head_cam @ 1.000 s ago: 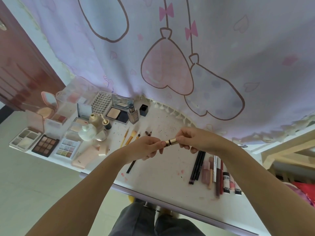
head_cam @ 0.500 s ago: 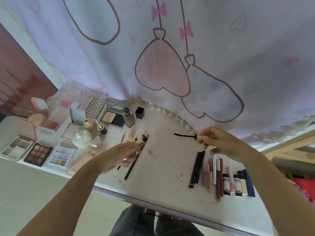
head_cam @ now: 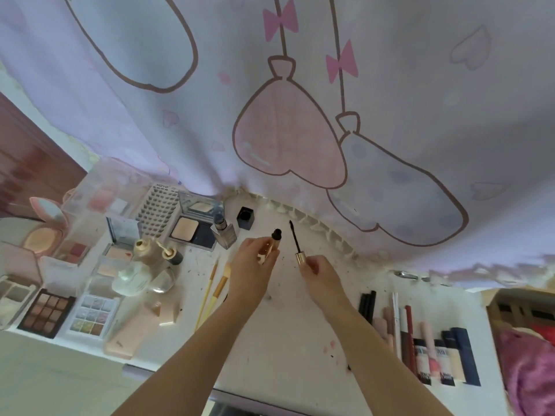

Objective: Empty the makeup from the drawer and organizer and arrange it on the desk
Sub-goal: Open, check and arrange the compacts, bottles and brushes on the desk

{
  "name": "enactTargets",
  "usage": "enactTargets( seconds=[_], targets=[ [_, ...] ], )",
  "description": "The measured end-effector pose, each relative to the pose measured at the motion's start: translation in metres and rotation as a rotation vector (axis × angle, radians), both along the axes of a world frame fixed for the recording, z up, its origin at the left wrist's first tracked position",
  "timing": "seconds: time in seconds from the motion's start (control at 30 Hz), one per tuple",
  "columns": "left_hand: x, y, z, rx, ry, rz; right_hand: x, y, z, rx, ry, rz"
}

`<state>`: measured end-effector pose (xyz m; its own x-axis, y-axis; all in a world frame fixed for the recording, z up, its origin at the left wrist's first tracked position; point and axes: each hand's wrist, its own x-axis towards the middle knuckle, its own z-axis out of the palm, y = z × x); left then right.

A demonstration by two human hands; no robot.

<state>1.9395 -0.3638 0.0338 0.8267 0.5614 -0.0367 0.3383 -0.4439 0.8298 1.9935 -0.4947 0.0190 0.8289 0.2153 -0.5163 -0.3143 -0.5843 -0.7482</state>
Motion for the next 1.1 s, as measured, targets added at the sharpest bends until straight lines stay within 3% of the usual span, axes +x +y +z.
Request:
enactTargets(
  seconds=[0.13,0.33,0.73,0.97,1.03,1.1],
  targets=[
    [0.014,0.004,-0.016,0.097,0.023,0.011,0.005,0.025,-0.028,-0.212,-0.308,0.034],
    [0.029,0.011,-0.034,0.195,0.085,-0.074,0.005,0.039,-0.038,-0.389,-0.490,0.124],
    [0.029,0.010,-0.037,0.200,0.097,-0.079,0.006,0.037,-0.033,-0.371,-0.394,0.150],
    [-0.009,-0.008,-0.018,0.214,0.077,0.116,0.018,-0.030,0.002,-0.231,-0.335,0.188],
    [-0.024,-0.033,-0.014,0.228,0.076,0.037,0.025,-0.064,0.011,-0.267,-0.317,0.229],
    [-0.031,-0.069,-0.014,0.200,0.098,-0.173,0.032,-0.090,0.017,-0.358,-0.297,0.309]
  ],
)
